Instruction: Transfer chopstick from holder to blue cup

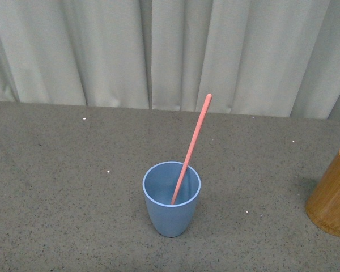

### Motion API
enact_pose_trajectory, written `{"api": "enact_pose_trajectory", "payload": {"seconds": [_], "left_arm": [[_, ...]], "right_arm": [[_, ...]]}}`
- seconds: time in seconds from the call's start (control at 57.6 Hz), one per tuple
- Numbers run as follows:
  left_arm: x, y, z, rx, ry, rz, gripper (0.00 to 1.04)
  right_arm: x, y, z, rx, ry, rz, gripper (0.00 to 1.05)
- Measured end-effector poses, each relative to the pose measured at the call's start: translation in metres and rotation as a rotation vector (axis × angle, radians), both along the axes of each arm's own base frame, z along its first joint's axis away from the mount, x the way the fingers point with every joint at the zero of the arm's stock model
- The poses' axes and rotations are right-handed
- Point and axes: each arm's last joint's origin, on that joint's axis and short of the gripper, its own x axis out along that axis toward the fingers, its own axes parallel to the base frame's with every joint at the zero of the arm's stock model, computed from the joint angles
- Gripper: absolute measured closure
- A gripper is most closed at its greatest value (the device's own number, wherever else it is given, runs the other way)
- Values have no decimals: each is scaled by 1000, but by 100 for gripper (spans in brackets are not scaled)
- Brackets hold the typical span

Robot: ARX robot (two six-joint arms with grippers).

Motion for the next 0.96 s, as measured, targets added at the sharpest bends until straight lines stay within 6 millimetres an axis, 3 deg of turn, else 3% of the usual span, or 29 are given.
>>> {"api": "enact_pose_trajectory", "payload": {"seconds": [0.955], "left_arm": [[0,0,0,0,0,0,7]], "right_arm": [[0,0,0,0,0,0,104]]}}
